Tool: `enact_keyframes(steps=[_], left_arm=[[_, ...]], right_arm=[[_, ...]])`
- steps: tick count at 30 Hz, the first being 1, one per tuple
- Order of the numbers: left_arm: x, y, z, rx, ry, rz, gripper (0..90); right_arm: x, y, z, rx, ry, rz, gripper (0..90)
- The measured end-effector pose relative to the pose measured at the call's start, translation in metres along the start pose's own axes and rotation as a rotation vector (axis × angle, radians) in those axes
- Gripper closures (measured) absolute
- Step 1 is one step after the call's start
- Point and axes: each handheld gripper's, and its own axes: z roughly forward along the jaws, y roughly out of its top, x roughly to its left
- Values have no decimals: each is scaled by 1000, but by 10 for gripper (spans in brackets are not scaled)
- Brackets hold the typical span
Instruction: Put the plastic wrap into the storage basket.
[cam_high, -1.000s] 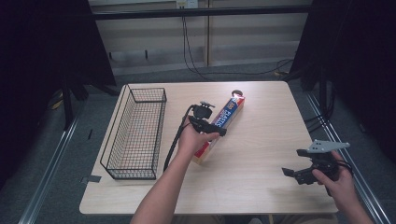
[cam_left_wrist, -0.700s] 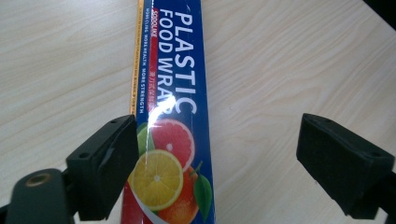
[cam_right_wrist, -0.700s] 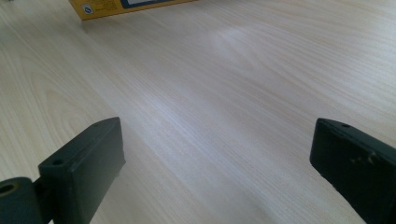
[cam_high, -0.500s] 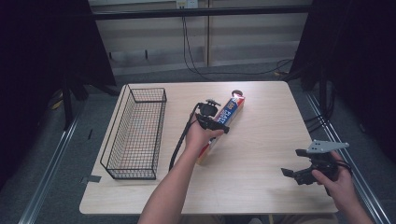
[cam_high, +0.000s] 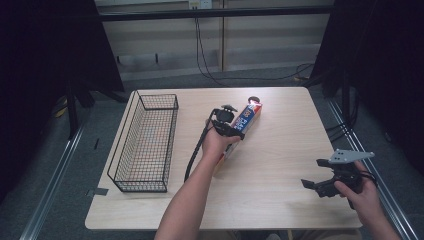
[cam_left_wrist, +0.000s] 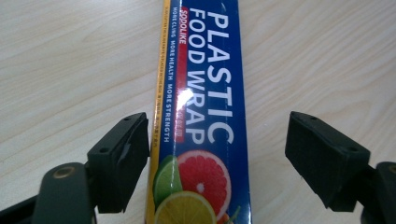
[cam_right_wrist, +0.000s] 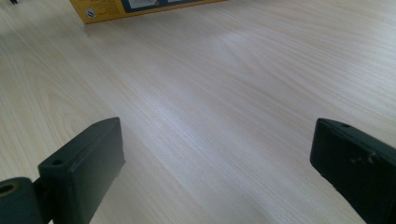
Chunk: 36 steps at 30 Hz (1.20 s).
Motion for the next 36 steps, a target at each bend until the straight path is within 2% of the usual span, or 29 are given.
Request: enact_keyframes(steps=[2,7,9,10,12,13,15,21,26,31,32,33,36], left_arm=[[1,1,2,12,9,11,234],[2,2,5,6,12,6,259],[3,2,6,7,27,12,267],[3,2,7,8,19,1,279],[4,3,9,17,18,20,291],[3,2,11,13,23,11,300],[3,2,12,23,27,26,315],[5,2,14,23,35,25,378],[3,2,12,30,53,43,398],[1,1,9,57,58,40,407],[0,-1,8,54,54,28,407],[1,-1,7,57,56,37,406],[0,-2,8,49,61,29,400]], right_arm=[[0,0,0,2,-1,3,26],[-1,0,0,2,1,0,26],[-1,0,0,2,2,0,25],[-1,0,0,3,3,1,26],[-1,0,0,1,3,2,26],[-1,0,0,-1,1,-1,25],[-1,0,0,-3,1,1,26],[-3,0,-2,-10,-4,9,25],[-3,0,-2,-10,-2,10,26],[-2,0,-2,-10,-3,12,25],[-2,0,-2,-10,-3,6,26],[-2,0,-2,-9,-3,6,25],[-1,1,-1,-8,-3,5,25]])
